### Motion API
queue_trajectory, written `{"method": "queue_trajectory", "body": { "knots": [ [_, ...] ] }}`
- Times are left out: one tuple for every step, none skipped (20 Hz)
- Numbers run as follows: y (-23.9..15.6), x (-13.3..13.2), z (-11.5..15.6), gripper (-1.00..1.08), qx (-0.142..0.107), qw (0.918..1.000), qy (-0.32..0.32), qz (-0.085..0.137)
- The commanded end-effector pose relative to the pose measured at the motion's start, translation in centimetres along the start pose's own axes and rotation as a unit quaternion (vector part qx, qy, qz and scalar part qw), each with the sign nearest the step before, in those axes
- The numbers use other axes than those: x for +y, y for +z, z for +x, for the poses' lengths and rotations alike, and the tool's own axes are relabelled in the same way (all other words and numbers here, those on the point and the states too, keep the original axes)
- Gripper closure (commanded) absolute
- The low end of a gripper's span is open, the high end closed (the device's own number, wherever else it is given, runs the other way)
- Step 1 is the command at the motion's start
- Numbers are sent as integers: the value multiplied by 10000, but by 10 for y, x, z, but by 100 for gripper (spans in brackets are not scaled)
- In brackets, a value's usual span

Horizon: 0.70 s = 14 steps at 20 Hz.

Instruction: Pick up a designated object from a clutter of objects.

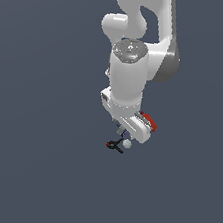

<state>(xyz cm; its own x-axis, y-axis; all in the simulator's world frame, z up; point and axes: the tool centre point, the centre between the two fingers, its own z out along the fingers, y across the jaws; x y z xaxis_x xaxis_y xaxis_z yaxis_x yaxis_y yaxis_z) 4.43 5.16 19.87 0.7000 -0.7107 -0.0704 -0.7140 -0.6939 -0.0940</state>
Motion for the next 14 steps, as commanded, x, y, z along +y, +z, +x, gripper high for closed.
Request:
{"method": "queue_trajectory", "body": {
  "knots": [
    [16,1,1,-92,-2,9992,392,-31],
    [22,1,1,-92,1,9985,545,-46],
    [28,2,1,-92,6,9975,698,-60],
    [34,2,2,-92,13,9963,850,-76],
    [40,3,2,-92,22,9949,1002,-91],
    [46,4,2,-92,33,9933,1154,-107],
    [52,5,3,-92,46,9914,1305,-123],
    [58,6,3,-92,61,9892,1456,-140],
    [64,7,4,-92,78,9869,1606,-156],
    [70,8,4,-92,98,9843,1756,-172],
    [75,9,4,-92,119,9814,1905,-187],
    [81,10,5,-92,142,9784,2053,-203],
    [86,12,5,-92,167,9752,2198,-217],
    [91,13,6,-92,193,9719,2336,-231]
  ]
}}
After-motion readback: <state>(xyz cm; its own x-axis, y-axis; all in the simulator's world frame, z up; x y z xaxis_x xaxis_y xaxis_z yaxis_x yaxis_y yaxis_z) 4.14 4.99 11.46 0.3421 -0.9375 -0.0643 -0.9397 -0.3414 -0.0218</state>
